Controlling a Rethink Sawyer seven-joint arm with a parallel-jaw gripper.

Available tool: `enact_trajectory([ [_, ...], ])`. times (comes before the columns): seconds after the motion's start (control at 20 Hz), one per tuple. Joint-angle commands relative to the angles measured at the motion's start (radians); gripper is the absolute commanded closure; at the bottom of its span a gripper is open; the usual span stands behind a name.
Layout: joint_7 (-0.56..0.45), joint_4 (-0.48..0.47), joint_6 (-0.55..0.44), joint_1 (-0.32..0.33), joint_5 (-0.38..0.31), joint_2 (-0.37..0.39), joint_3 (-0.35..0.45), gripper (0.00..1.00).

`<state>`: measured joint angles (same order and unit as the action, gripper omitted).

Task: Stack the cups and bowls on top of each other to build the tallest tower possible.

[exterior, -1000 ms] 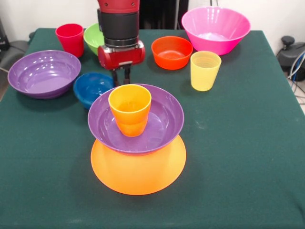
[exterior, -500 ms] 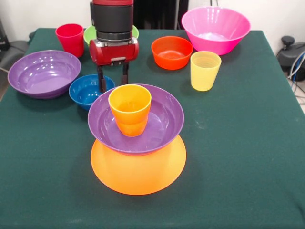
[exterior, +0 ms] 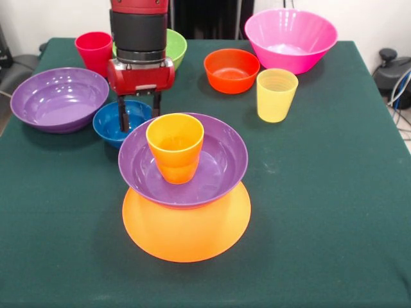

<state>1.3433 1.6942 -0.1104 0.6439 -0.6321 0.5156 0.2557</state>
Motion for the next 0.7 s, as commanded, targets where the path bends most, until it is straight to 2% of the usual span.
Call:
enact_trajectory([
  [0.05,0.042,-0.071,-0.046,-0.023,-0.045,-0.091,0.027,0.0],
  [0.7,0.094,-0.015,-0.036,-0.049,-0.026,-0.086,-0.02,0.0],
])
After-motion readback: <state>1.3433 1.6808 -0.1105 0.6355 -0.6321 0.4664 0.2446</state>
